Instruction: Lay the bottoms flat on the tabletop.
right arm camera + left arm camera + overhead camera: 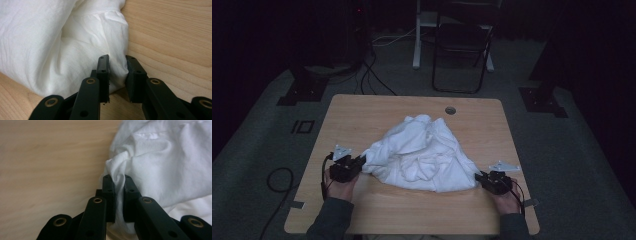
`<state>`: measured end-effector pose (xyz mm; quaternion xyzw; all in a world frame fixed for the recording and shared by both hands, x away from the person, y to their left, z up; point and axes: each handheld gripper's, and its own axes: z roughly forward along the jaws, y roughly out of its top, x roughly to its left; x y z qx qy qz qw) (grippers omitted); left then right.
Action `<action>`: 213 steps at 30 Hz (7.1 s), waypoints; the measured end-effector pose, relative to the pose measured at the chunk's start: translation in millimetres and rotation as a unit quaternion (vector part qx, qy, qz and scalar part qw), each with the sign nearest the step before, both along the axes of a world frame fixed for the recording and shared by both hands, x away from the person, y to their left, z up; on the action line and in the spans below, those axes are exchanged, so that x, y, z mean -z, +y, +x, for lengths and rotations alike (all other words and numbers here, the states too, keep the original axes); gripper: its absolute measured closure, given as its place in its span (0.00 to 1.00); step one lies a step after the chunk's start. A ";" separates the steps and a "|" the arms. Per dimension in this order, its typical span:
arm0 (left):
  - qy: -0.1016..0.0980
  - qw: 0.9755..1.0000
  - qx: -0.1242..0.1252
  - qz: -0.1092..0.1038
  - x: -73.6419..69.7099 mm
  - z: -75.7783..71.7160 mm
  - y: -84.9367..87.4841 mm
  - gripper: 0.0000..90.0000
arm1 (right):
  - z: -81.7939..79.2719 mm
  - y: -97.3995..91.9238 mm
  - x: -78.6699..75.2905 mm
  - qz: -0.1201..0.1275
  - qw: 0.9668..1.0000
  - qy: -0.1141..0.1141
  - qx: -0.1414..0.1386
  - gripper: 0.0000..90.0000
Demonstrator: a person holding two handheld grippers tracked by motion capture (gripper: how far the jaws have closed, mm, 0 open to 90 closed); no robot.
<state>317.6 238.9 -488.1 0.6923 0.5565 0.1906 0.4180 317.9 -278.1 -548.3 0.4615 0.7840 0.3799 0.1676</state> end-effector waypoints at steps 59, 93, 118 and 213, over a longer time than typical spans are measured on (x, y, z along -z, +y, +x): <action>0.038 0.990 0.029 0.136 19.8 76.7 -63.1 0.52 | 29.3 75.1 -38.1 0.047 0.998 -0.030 -0.017 0.45; 0.092 0.992 0.083 -0.009 30.1 -73.5 -4.7 0.94 | -49.1 47.5 -37.7 -0.033 0.997 0.004 -0.073 0.95; 0.087 0.993 0.082 0.023 51.6 -30.5 -23.7 0.95 | -6.9 39.2 -8.2 -0.041 0.999 0.020 -0.018 0.96; -0.007 0.999 0.046 0.013 6.8 37.2 -79.1 0.89 | 33.3 107.1 -40.4 -0.066 0.998 -0.018 0.004 0.96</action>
